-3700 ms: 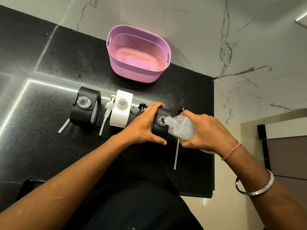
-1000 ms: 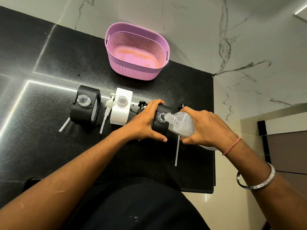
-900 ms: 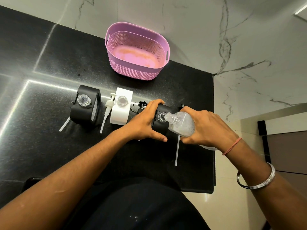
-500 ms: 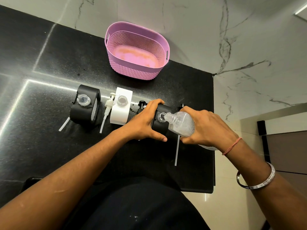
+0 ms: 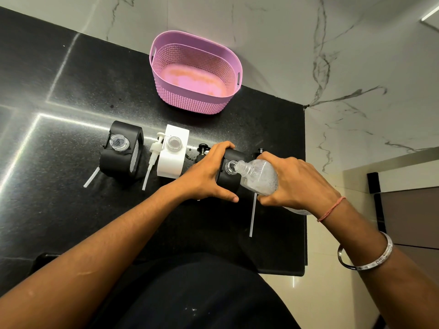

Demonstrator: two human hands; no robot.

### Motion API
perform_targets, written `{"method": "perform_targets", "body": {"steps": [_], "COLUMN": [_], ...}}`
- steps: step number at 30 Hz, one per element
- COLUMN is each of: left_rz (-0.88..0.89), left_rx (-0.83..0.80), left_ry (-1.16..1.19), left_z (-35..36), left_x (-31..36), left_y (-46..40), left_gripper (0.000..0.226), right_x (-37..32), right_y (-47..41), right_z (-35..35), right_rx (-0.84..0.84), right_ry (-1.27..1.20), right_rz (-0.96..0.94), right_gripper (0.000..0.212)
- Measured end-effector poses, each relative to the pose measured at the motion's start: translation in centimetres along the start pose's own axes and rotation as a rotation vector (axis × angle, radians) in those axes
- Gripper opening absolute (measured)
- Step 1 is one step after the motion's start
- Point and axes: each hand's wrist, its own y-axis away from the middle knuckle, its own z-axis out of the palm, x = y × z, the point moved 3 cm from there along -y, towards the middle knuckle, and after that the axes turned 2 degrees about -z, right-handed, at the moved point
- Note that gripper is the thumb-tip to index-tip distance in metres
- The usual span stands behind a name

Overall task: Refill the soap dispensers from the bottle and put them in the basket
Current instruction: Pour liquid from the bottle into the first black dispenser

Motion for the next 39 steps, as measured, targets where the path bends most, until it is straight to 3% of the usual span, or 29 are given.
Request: {"method": "perform_targets", "body": {"steps": [39], "left_rz": [0.0], "left_rx": [-0.011], "left_ry": [0.002], "left_z": [0.06], "left_x": [-0.22], "left_y": [-0.15], "left_gripper": [0.121], "right_x": [-0.23], "right_y": [0.2], "right_z": [-0.08], "right_rx": [-0.006], "right_ry": [-0.016], "right_rz": [-0.002], "right_gripper": [0.086]}}
